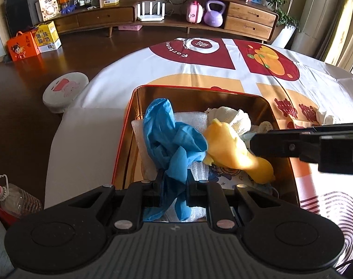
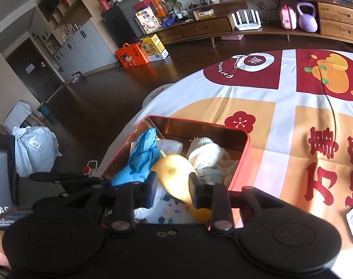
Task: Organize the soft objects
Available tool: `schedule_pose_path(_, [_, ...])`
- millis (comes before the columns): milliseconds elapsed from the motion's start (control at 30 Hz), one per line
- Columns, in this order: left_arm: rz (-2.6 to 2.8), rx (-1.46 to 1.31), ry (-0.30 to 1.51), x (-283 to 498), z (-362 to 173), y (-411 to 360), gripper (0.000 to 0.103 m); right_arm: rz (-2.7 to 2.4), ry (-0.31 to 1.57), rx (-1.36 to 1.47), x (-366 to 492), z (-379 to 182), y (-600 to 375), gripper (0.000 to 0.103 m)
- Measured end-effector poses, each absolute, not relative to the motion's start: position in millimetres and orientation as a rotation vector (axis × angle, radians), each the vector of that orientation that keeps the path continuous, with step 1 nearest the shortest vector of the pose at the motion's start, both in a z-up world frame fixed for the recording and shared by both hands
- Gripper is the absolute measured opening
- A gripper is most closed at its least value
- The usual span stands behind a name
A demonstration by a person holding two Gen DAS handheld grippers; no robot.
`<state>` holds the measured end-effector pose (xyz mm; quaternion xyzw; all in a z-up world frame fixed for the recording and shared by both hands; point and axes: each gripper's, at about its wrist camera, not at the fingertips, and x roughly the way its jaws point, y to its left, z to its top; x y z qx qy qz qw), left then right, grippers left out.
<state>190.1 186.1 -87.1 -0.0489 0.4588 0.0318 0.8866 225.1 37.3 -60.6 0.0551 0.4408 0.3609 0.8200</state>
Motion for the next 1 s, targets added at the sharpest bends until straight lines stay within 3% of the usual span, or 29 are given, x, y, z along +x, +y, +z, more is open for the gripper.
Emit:
schedule_pose_path(400, [0.068, -0.073, 0.95, 181.4, -82.0, 177.3, 0.019, 0.787, 0.922, 0.076, 206.9, -51.5, 30.5, 0.041])
schedule_pose_path(500, [0.066, -0.084, 0.944, 177.6, -79.8, 176.2, 0.034, 0.787, 0.908, 0.059, 201.5, -47.3, 27.5, 0.043])
schedule_pose_path(567, [0.069, -0.093, 0.933, 174.1, -76.8, 175.9, 0.069, 0.788, 0.902, 0.053, 197.5, -43.9, 23.9, 0.044])
schedule_pose_path(600, [0.069, -0.095, 0.923, 171.7, -74.5, 175.4, 0.072, 0.786, 0.897, 0.05, 195.0, -41.8, 21.5, 0.045])
schedule_pose_path(1000, [0.062, -0.067, 0.834, 142.1, -40.3, 158.6, 0.073, 0.809, 0.792, 0.01, 157.8, -9.3, -11.8, 0.063])
